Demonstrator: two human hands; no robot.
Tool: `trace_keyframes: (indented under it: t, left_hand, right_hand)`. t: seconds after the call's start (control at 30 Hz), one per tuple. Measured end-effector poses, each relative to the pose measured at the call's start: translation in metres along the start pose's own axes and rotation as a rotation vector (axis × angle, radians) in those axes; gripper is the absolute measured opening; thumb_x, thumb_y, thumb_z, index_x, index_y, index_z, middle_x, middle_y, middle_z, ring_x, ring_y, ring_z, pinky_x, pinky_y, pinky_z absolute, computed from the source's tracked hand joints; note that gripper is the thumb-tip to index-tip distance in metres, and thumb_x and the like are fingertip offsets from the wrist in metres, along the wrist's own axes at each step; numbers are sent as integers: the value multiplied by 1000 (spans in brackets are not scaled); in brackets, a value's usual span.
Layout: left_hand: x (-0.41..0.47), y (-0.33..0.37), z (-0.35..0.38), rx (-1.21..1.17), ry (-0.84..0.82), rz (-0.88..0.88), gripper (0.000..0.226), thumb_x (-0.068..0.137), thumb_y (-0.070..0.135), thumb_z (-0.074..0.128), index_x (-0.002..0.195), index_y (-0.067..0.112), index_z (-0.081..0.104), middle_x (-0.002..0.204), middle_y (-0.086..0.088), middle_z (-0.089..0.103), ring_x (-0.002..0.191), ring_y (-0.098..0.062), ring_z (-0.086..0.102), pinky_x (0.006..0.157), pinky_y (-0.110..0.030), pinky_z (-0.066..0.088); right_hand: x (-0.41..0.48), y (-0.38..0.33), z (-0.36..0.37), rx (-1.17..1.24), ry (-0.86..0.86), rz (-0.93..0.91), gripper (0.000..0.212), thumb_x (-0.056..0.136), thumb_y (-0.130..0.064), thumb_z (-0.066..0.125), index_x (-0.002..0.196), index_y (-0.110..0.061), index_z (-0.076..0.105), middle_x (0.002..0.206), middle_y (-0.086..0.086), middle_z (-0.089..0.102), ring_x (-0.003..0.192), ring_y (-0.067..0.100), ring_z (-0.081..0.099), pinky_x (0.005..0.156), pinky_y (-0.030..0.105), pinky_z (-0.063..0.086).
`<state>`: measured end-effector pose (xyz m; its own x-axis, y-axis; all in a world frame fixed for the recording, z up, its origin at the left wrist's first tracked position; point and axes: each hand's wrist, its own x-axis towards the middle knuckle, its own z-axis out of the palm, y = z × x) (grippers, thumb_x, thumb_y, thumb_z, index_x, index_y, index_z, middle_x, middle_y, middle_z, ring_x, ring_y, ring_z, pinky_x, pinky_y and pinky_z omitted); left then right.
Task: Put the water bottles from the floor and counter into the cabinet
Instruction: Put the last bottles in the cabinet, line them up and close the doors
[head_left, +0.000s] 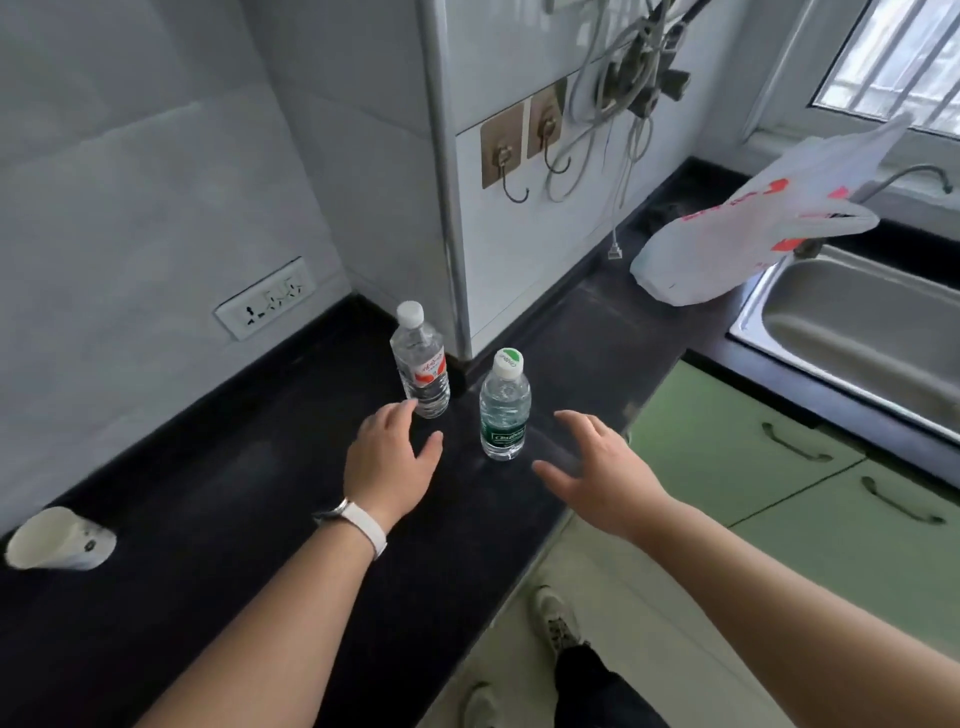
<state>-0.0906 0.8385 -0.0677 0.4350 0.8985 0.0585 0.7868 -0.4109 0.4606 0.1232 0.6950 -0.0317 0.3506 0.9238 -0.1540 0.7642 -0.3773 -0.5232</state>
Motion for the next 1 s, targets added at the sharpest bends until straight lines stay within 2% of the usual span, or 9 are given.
trace_keyframes:
  t: [0.13,0.27,0.4,0.53,0.67,0.77,1.0]
  left_hand:
    - [29,10,8,-242,8,-297,64,93,37,67,147,13,43,146,-8,51,135,-26,48,106,-39,42]
    - [57,11,14,-370,39,-451,73,89,37,73,150,16,39,150,-5,47,138,-21,46,106,-33,38]
    - [81,13,18,-392,81,-438,68,86,29,78,144,18,44,145,1,52,131,-12,49,100,-27,39]
    - [99,14,23,-488,130,-440,63,83,24,82,136,27,48,131,10,59,117,-7,58,96,-26,45]
    - [103,10,31,-592,158,-491,63,80,24,85,130,34,48,123,17,63,113,-2,62,100,-31,51]
    - [101,12,34,-615,203,-521,62,77,29,88,127,33,52,122,17,65,113,-3,63,100,-35,53]
    - [71,25,21,-571,305,-613,53,74,32,89,116,36,57,112,17,69,103,0,66,92,-30,56]
  right_hand:
    - [40,13,9,174,-96,20,84,80,-59,67,148,-23,32,146,-4,44,131,15,44,105,36,41]
    - [77,21,14,274,-183,-12,90,76,-54,74,149,-24,30,145,-7,45,131,11,45,105,34,41]
    - [106,25,20,294,-262,-120,86,73,-49,78,144,-28,35,140,-10,48,126,9,48,103,35,44]
    - [125,26,26,341,-321,-196,81,74,-40,82,141,-27,40,133,-13,51,119,5,51,99,26,44]
    - [134,27,30,401,-366,-201,73,72,-40,83,133,-32,44,120,-17,59,107,1,58,93,27,50]
    - [140,27,29,445,-380,-200,67,71,-38,84,125,-36,45,115,-19,62,104,-2,60,91,27,51]
    - [147,17,20,491,-406,-198,54,71,-35,84,109,-47,46,103,-20,65,93,-5,61,84,26,51]
